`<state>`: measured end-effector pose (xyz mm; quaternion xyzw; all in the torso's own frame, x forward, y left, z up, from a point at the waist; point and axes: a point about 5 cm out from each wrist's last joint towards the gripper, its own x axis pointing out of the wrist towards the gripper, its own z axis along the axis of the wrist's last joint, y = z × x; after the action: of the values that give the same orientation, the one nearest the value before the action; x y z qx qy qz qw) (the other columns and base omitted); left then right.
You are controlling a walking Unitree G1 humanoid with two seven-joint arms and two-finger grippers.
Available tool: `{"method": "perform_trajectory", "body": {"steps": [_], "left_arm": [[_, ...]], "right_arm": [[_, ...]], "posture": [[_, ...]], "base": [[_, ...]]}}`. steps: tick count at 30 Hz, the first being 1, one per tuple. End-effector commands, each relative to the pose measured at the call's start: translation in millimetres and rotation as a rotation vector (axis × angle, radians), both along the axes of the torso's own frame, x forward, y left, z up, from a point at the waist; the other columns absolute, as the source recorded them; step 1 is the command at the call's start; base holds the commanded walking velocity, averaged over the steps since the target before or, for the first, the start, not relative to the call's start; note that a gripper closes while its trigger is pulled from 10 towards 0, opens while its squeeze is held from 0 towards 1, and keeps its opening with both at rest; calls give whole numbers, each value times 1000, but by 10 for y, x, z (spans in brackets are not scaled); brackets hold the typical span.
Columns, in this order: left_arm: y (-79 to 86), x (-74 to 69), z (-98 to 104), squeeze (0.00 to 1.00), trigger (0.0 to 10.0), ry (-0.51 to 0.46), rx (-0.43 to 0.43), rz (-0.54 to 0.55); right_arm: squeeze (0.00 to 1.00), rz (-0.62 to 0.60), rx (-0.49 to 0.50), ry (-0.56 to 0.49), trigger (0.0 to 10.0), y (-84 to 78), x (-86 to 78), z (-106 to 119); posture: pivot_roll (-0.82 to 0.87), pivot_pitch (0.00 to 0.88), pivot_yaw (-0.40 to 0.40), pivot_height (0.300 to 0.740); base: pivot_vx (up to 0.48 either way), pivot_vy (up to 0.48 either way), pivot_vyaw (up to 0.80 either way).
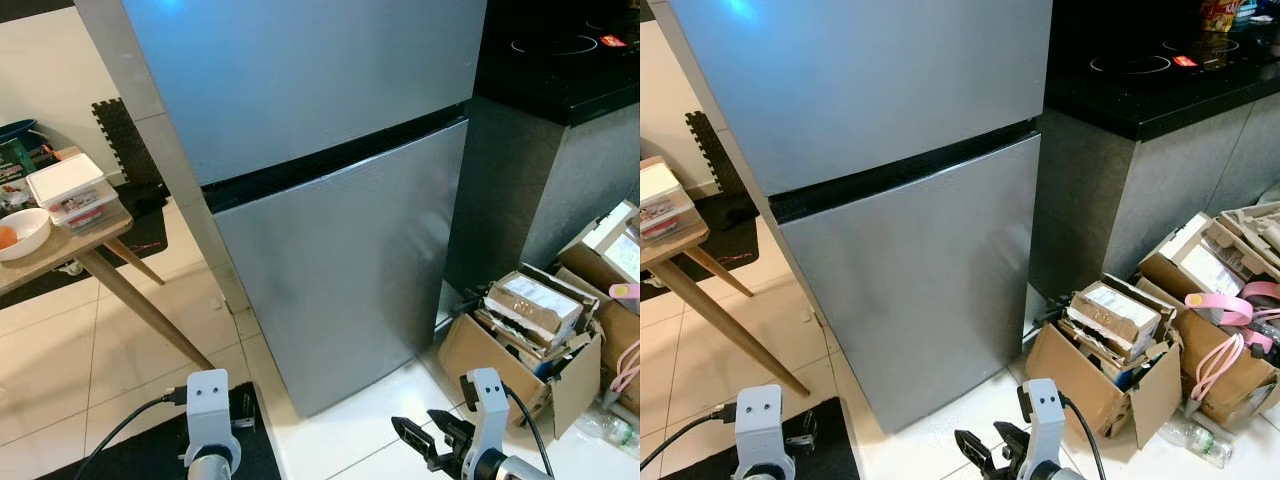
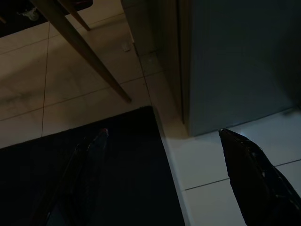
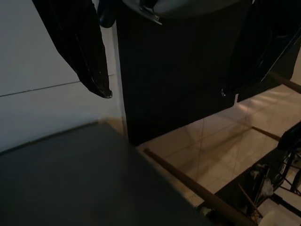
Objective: Restocking fridge
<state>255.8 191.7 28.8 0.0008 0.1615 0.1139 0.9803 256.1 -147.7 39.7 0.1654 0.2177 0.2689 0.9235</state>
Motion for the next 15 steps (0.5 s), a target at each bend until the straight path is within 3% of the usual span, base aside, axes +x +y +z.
{"method": "perform_trajectory", "body": {"steps": [1, 4, 5, 6, 7, 8, 10, 12, 15], "left_arm": [[24, -32, -45, 0, 10000, 22, 20, -4], [9, -25, -46, 0, 10000, 23, 20, -11], [-9, -17, -48, 0, 10000, 24, 19, -24], [-9, -17, -48, 0, 10000, 24, 19, -24], [-35, -7, -46, 0, 10000, 20, 10, -41], [-35, -7, -46, 0, 10000, 20, 10, -41], [-141, 1, -111, 0, 10000, 64, -11, -119], [-141, 1, -111, 0, 10000, 64, -11, -119], [-229, -14, -200, 0, 10000, 142, 3, -178]], "right_arm": [[0, 18, -1, 21, 10000, 34, -54, -53], [0, 17, -23, 22, 10000, 24, -68, -76], [0, -5, -90, 22, 10000, -14, -63, -121], [0, -5, -90, 22, 10000, -14, -63, -121], [0, -67, -220, 19, 10000, -103, -37, -189], [0, -67, -220, 19, 10000, -103, -37, -189], [0, -174, -421, 41, 10000, -294, -20, -325], [0, -174, -421, 41, 10000, -294, -20, -325], [0, -284, -481, 83, 10000, -468, -64, -431]], "posture": [[-84, 155, 129, 740], [-85, 154, 129, 740], [-85, 153, 128, 740], [-85, 153, 128, 740], [-86, 152, 128, 740], [-86, 152, 128, 740], [-84, 148, 127, 740], [-84, 148, 127, 740], [-77, 142, 121, 740]], "base": [[0, 0, 0], [0, 0, 0], [0, 0, 0], [0, 0, 0], [0, 0, 0], [0, 0, 0], [0, 0, 0], [0, 0, 0], [0, 0, 0]]}}
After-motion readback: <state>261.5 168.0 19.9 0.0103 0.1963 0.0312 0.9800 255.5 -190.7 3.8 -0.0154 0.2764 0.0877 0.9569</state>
